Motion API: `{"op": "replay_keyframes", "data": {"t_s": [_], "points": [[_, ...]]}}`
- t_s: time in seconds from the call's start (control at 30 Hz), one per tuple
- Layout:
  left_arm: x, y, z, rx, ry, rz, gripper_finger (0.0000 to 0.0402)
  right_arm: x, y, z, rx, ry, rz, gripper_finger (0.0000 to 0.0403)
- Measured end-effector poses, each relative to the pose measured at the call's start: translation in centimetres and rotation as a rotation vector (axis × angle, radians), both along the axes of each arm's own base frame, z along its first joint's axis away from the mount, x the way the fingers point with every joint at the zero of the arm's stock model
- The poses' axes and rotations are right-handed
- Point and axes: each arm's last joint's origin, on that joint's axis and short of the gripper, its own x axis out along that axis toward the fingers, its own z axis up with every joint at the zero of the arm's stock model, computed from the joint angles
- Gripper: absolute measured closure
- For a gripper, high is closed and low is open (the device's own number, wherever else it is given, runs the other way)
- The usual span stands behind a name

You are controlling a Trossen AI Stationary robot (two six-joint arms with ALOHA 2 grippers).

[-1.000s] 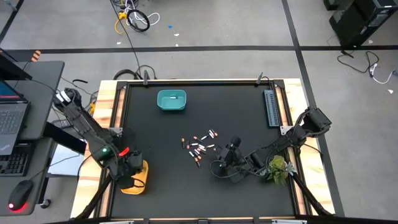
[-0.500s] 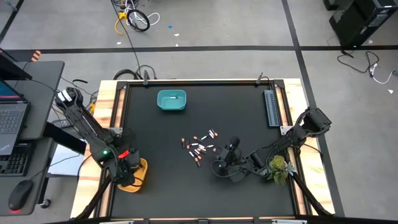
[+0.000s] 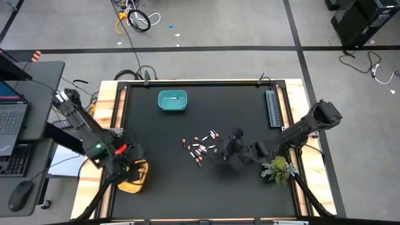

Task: Sort batteries
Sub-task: Put the black battery into the yellow bin

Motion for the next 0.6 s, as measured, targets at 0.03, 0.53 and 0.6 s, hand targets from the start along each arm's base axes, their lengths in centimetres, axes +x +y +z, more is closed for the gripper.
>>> {"op": "replay_keyframes", "data": {"t_s": [0.03, 0.53, 0.6], "points": [[0.5, 0.4, 0.0, 0.045, -0.018, 0.0, 0.0243, 0.1, -0.9, 0.0, 0.024, 0.022, -0.014, 0.0311], [6.8, 5.6, -1.4, 0.334, -0.17, -0.043, 0.0245, 0.1, -9.0, -3.2, 0.158, 0.176, -0.031, 0.0311], [7.4, 6.3, -2.0, 0.329, -0.206, -0.053, 0.0245, -0.3, -9.4, -3.9, 0.163, 0.143, -0.042, 0.0311]]}}
